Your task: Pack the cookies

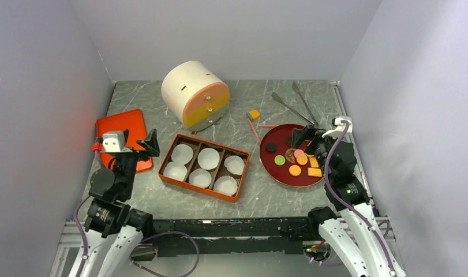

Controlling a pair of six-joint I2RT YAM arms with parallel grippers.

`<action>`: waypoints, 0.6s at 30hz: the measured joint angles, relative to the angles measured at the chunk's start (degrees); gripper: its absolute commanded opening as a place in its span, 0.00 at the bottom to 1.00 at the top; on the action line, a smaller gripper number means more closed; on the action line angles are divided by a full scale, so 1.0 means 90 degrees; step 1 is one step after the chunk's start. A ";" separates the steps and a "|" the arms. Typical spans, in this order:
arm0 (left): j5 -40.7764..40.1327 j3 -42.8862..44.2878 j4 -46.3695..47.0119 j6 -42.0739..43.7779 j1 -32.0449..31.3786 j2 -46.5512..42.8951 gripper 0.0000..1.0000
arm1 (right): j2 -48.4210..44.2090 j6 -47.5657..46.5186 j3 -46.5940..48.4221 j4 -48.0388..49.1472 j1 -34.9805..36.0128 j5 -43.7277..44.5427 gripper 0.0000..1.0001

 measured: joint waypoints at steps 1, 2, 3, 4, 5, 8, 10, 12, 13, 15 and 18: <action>0.0000 0.0000 0.0002 0.0000 0.0000 -0.0007 0.96 | 0.0012 0.0000 0.0000 -0.0005 0.0000 0.0000 1.00; -0.0005 0.0000 0.0000 0.0000 0.0000 -0.0010 0.96 | 0.0007 0.0000 0.0000 -0.0002 0.0000 0.0000 1.00; -0.0005 0.0000 0.0000 0.0000 0.0000 -0.0015 0.96 | 0.0000 0.0002 0.0000 0.0000 0.0000 0.0000 1.00; -0.0007 0.0000 -0.0005 0.0000 0.0000 -0.0024 0.96 | -0.0007 0.0002 0.0000 0.0000 0.0000 0.0000 1.00; -0.0007 0.0000 -0.0007 0.0000 0.0000 -0.0041 0.96 | -0.0019 0.0005 0.0000 0.0000 -0.0002 0.0000 1.00; -0.0027 0.0000 -0.0005 0.0000 0.0000 -0.0080 0.97 | -0.0044 0.0002 0.0005 0.0010 -0.0002 0.0000 1.00; -0.0051 0.0000 -0.0002 -0.0002 0.0000 -0.0080 0.97 | -0.0010 0.0005 0.0012 0.0029 0.0000 0.0032 1.00; -0.0092 0.0000 -0.0010 -0.0005 0.0000 -0.0083 0.97 | 0.0075 0.0049 0.0012 0.0053 -0.0002 0.0117 1.00; -0.0114 0.0000 -0.0010 -0.0010 0.0000 -0.0095 0.97 | 0.0146 0.0092 0.0012 0.0068 0.0000 0.0177 1.00; -0.0168 0.0000 -0.0019 -0.0022 -0.0002 -0.0143 0.97 | 0.0340 0.0185 0.0012 0.0134 0.0000 0.0294 1.00; -0.0223 0.0000 -0.0019 -0.0029 -0.0027 -0.0257 0.97 | 0.0782 0.0260 0.0032 0.0243 -0.0002 0.0362 1.00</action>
